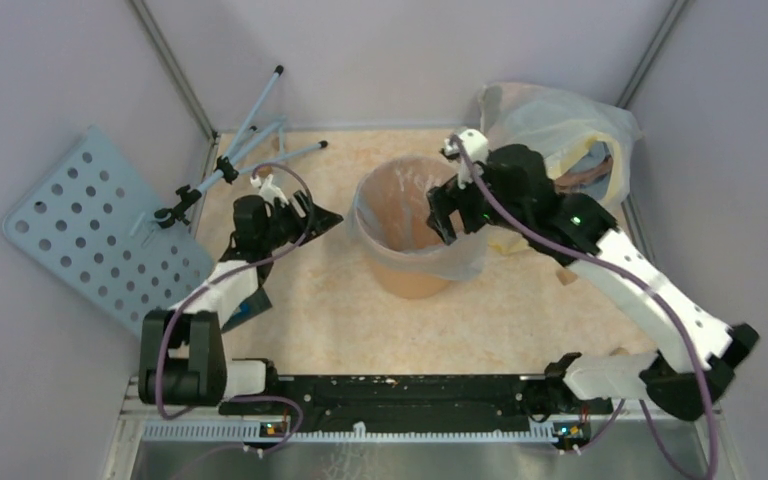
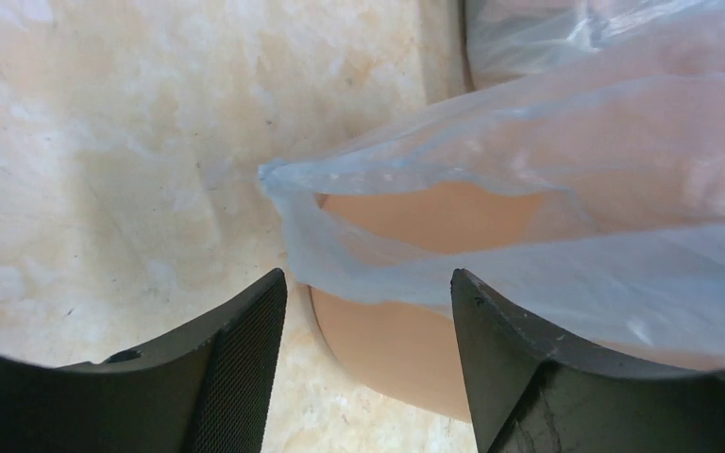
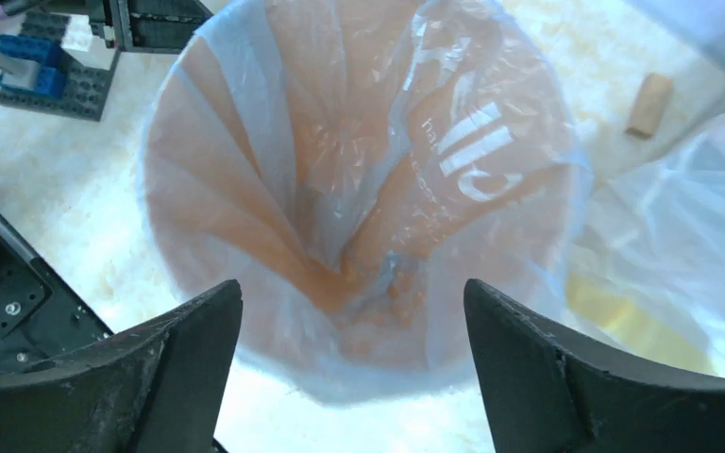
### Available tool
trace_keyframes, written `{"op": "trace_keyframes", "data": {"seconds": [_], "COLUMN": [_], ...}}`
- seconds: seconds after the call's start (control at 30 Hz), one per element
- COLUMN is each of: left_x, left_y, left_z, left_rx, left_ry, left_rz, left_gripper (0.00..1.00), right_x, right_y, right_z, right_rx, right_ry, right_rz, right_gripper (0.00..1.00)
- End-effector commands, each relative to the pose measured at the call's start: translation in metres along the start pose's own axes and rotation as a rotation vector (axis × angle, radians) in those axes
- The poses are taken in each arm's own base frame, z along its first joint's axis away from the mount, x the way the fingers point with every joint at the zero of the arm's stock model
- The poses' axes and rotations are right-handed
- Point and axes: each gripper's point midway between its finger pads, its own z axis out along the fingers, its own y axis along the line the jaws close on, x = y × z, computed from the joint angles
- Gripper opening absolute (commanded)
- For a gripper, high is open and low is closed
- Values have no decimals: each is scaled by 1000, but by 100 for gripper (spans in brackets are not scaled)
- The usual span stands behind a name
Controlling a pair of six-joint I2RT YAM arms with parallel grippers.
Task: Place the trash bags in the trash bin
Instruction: Adjust the trash bag in the trash bin, then move the trash bin to the center of the board.
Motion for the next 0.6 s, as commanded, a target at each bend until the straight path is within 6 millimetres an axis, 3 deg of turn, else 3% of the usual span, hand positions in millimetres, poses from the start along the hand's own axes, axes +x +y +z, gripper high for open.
{"op": "trace_keyframes", "data": {"seconds": [0.0, 0.13, 0.2, 0.23, 0.37, 0.57], "left_x": [-13, -9, 4, 11, 50, 94], "left_y": [-18, -50, -63, -69, -86, -78], "left_z": [-32, -58, -63, -63, -66, -73], "left_rx": [-56, -12, 10, 15, 59, 132], "left_ry": [-88, -155, -137, -128, -65, -40], "left_rz": [142, 243, 275, 295, 348, 331], "left_gripper": [72, 81, 96, 98, 99, 99], "right_x": [-8, 15, 35, 43, 75, 119], "right_y": [-2, 5, 7, 9, 31, 39], "right_z": [-54, -70, -69, -71, -66, -34], "right_rx": [20, -27, -39, -48, -178, -227], "right_ry": [-165, -235, -246, -269, -324, -408], "right_rz": [64, 89, 109, 120, 154, 236], "right_gripper": [88, 89, 89, 89, 90, 90]}}
